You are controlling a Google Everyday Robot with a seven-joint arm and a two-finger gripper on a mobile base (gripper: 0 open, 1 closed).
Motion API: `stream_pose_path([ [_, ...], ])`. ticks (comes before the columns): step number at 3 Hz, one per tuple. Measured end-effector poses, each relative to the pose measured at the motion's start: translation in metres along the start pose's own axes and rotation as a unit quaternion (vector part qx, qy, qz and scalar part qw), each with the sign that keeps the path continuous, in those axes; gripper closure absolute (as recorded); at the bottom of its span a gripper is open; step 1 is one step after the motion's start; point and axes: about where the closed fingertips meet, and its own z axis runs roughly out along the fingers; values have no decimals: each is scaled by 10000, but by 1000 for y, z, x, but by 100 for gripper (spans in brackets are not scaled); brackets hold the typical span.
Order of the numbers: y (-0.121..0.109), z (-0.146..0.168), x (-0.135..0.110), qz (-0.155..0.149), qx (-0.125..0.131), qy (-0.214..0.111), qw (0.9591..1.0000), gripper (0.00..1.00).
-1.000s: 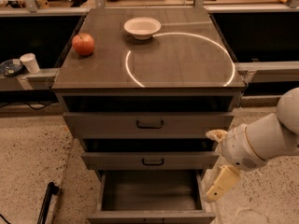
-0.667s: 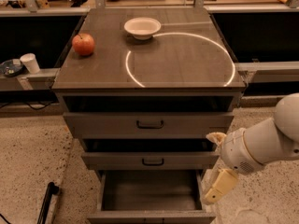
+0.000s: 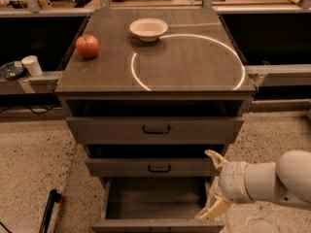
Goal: Close bottom drawer
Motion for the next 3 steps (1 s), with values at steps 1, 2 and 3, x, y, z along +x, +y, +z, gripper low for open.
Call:
stream_pose_path([
  [1,-2,1,-1,-368,36,-18,9993,0],
  [2,-3,11,3,-315,-61,185,9993,0],
  [3,4,54,16,-595,-216,492,9968,0],
])
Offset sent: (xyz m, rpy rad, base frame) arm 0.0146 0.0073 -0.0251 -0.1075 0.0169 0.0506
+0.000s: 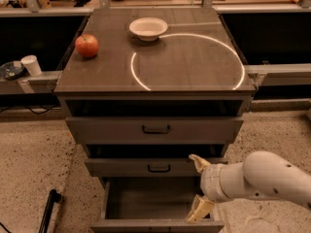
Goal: Close bottom drawer
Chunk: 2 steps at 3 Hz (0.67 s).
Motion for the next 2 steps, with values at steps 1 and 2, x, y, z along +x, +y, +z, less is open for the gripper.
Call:
stream_pose_path([
  [1,16,46,24,-309,70,149,9994,0],
  [2,20,85,61,-449,236,157,9986,0],
])
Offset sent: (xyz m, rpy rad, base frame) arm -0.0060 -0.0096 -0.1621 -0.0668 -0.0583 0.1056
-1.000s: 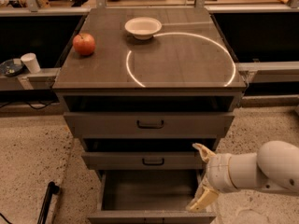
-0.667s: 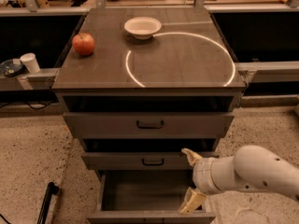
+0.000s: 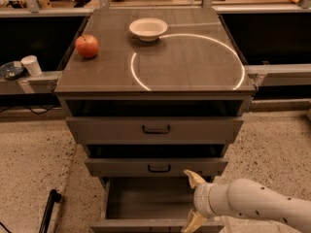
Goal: Close bottom drawer
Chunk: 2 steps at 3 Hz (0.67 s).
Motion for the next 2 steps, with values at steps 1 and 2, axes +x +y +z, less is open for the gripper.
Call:
stream_pose_path([
  [1,0,0,0,0,-1,0,10000,0],
  [2,-4,14,10,31,-155,55,9999,0],
])
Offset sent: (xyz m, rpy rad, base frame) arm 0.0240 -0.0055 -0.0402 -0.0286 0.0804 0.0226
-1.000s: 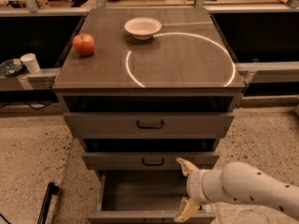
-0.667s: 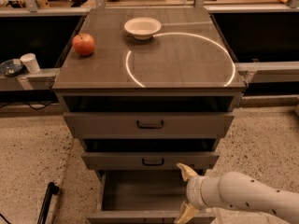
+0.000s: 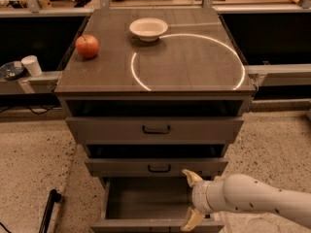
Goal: Close bottom drawer
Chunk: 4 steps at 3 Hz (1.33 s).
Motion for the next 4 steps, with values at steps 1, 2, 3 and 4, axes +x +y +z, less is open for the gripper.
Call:
stream_pose_path([
  [1,-15,18,20,44,18,-187,9998,0],
  [2,1,63,67,309,-156,-313,9989,18],
  [3,39,120,105,466,-625,-268,9966,43],
  [4,77,157,121,625,-1050,-328,9920,64],
])
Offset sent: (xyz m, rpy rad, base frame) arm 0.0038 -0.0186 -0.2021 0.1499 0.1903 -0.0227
